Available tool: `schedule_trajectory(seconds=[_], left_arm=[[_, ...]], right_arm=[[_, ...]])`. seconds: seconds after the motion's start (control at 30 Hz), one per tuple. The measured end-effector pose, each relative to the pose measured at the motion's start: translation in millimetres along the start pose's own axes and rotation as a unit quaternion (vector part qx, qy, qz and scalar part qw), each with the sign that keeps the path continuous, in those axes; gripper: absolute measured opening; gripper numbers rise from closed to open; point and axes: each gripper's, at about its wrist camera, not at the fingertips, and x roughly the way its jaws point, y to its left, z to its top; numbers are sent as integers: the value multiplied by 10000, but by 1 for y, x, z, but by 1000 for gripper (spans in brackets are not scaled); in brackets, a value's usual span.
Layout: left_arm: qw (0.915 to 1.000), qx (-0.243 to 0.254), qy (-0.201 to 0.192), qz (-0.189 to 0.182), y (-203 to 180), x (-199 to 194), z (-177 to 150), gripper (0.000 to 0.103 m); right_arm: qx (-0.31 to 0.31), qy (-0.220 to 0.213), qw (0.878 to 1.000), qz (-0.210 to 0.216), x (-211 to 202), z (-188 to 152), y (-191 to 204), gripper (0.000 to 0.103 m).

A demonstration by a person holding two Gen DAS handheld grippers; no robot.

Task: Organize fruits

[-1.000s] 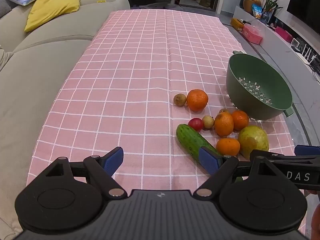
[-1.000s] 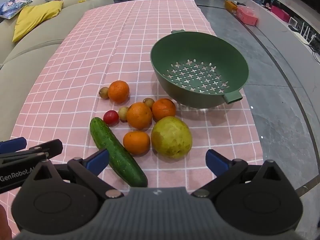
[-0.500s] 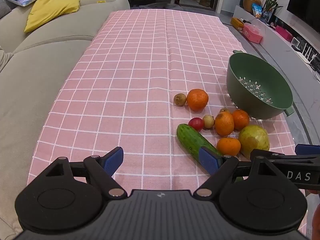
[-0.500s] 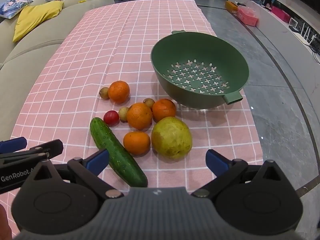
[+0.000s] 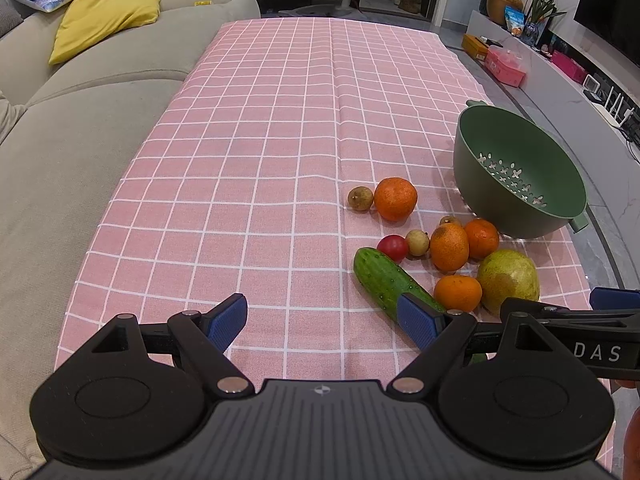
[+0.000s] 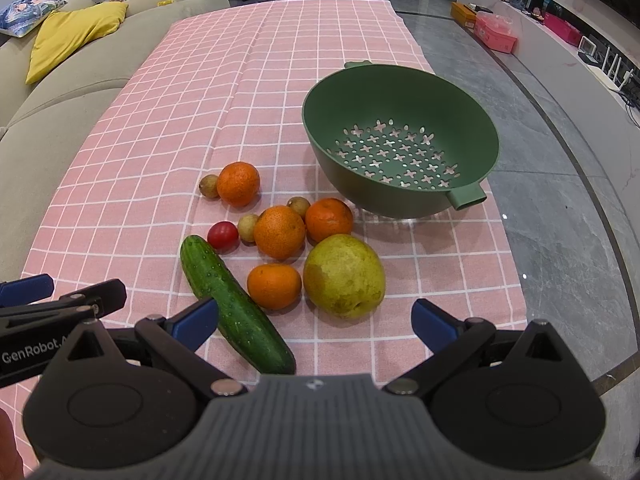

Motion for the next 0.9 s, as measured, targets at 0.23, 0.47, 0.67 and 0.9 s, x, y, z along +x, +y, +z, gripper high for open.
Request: schedule_trajectory(seconds=[0.23, 0.47, 0.67, 0.9], left_arm=[[10000, 3, -7, -1, 0, 0, 0, 98], [10000, -7, 8, 0, 1, 1, 1, 98], [10000, -13, 14, -5, 1, 1, 1, 97], [10000, -4, 22, -5, 0, 1, 1, 96]], right_arm=[[-6, 15, 10000, 11, 1, 0, 2, 99], [1, 16, 10000, 23, 1, 1, 1, 99], [-4, 14, 10000, 21, 1, 1, 1, 99], [-31, 2, 10000, 6, 2, 1, 1, 99]])
